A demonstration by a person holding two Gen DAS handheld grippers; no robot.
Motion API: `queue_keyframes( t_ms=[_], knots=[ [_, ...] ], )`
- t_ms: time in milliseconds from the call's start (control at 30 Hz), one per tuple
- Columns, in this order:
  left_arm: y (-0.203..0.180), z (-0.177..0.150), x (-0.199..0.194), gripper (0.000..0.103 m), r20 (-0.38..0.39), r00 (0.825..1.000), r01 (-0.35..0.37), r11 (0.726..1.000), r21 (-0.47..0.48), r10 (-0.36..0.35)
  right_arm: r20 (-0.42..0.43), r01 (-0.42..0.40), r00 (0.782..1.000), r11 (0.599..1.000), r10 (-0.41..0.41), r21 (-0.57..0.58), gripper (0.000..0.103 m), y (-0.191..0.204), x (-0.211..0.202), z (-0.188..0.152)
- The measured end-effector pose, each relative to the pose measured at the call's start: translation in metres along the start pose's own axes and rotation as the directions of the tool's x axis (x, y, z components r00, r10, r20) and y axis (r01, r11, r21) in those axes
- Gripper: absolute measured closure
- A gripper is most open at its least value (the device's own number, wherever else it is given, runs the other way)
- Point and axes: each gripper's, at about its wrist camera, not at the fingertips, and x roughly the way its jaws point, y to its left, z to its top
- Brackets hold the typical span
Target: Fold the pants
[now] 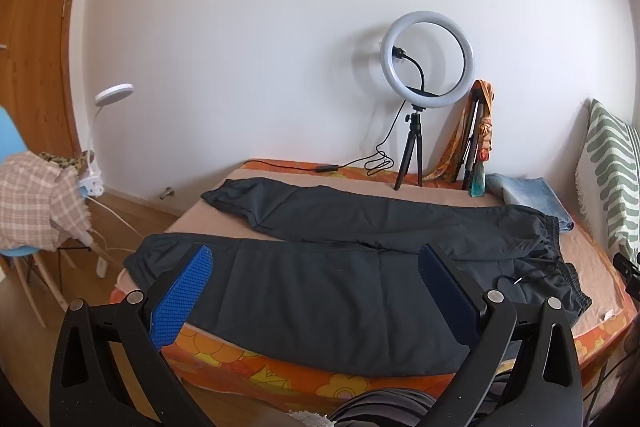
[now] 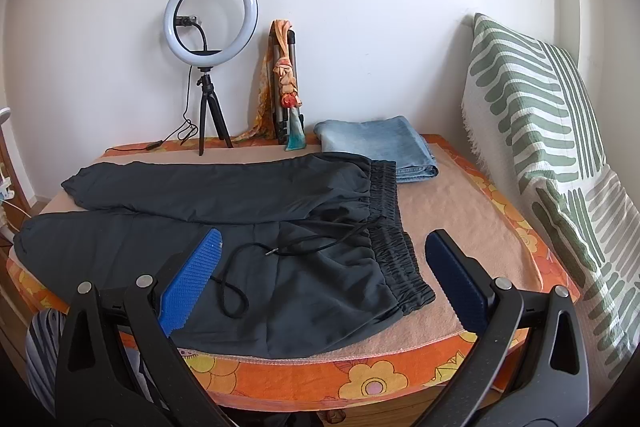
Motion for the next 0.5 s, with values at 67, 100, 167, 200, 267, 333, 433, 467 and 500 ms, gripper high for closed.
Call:
queue_keyframes(
  t_ms=[67,100,167,200,267,333,433,467,500],
  knots=[
    [-0.0006,0.0001,-0.0003,0.001,0.001,1.000,0.001,1.000,0.003,-0.001,0.000,0.000,1.000,1.000,0.000,0.002,0.000,-0.0002,0.0001,-0.0004],
    [-0.0014,-0.0001,-0.0004,0.001,0.003,1.000,-0.001,1.000,0.004,0.001,0.001,-0.001,1.000,1.000,0.001,0.002,0.000,-0.0004,0.0002,-0.0009],
    [-0.0014,0.0002,-0.0004,0.001,0.003,1.000,0.000,1.000,0.004,0.000,0.002,-0.001,1.000,1.000,0.001,0.002,0.000,0.0001,0.0004,-0.0012],
    [-0.0017,-0.0001,-0.0006,0.001,0.003,1.000,0.000,1.000,0.003,0.000,0.002,-0.002,1.000,1.000,0.002,0.003,0.000,0.0002,0.0003,-0.0012],
    [-0.0023,-0.0002,-0.0010,0.001,0.005,1.000,0.001,1.000,0.002,-0.001,0.001,-0.002,1.000,1.000,0.002,0.003,0.000,-0.0004,0.0005,-0.0012],
    [-0.0025,-0.0004,-0.0017,0.001,0.005,1.000,0.003,1.000,0.002,-0.003,0.000,-0.002,1.000,1.000,0.002,0.002,0.000,-0.0009,0.0005,-0.0013],
    [-0.0036,-0.0003,-0.0030,0.001,0.008,1.000,0.006,1.000,0.004,-0.006,0.001,-0.002,1.000,1.000,0.002,0.002,0.000,0.0002,0.0001,-0.0018],
    [-0.0032,0.0004,-0.0025,0.001,0.006,1.000,0.008,1.000,0.004,-0.008,0.001,-0.003,1.000,1.000,0.003,0.004,0.000,-0.0008,0.0003,-0.0021],
    [-0.0031,0.0005,-0.0022,0.001,0.005,1.000,0.009,1.000,0.002,-0.009,0.001,-0.004,1.000,1.000,0.004,0.005,0.000,-0.0001,0.0003,-0.0019]
  ],
)
